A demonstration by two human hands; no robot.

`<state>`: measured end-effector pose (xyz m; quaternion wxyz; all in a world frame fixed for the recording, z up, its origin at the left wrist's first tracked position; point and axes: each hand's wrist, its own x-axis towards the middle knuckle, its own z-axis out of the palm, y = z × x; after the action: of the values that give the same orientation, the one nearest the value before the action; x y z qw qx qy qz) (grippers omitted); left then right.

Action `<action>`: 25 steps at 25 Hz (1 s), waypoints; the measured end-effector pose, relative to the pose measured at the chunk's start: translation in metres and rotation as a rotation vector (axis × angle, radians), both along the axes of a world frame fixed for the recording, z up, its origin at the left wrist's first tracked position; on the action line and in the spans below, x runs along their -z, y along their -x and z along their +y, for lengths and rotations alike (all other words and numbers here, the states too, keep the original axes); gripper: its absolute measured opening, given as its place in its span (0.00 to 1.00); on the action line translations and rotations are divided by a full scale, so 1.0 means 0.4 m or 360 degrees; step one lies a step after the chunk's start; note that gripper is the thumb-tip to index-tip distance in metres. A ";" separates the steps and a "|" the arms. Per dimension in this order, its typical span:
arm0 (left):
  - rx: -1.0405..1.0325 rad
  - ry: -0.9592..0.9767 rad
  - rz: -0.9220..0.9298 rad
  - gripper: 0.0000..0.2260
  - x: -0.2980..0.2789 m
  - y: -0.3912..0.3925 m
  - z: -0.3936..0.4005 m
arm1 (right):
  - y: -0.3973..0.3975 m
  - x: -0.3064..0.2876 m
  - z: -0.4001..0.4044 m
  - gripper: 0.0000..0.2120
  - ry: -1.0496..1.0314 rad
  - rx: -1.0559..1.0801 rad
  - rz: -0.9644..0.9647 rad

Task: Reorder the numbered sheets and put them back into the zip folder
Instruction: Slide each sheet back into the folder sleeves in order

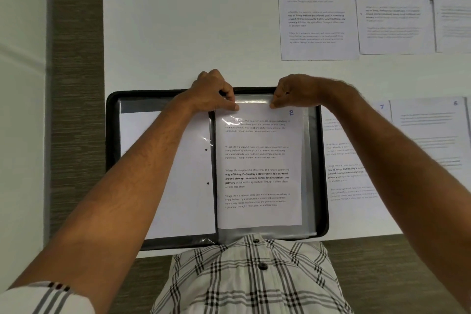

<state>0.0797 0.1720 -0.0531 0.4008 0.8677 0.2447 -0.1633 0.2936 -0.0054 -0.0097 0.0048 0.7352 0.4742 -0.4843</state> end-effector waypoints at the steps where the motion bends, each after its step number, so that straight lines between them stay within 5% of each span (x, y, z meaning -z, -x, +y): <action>1: -0.0028 0.0015 -0.0021 0.07 0.001 0.000 -0.001 | -0.001 0.004 -0.004 0.04 -0.0023 0.0024 -0.0001; 11: -0.0027 0.0004 0.0030 0.03 -0.017 0.003 -0.003 | 0.009 0.012 -0.040 0.01 -0.0163 0.0292 0.0061; 19: -0.0188 -0.0219 -0.0028 0.05 -0.036 0.012 -0.058 | 0.072 0.037 -0.138 0.20 -0.0727 0.0961 -0.0024; 25: -0.0454 -0.0749 -0.0379 0.34 0.039 0.147 -0.242 | 0.199 0.048 -0.298 0.27 -0.0849 0.1597 0.0266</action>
<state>0.0208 0.0752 -0.0689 0.2334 0.9067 0.3464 0.0587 0.2139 -0.1246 -0.0289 -0.4489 0.8052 0.1717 -0.3474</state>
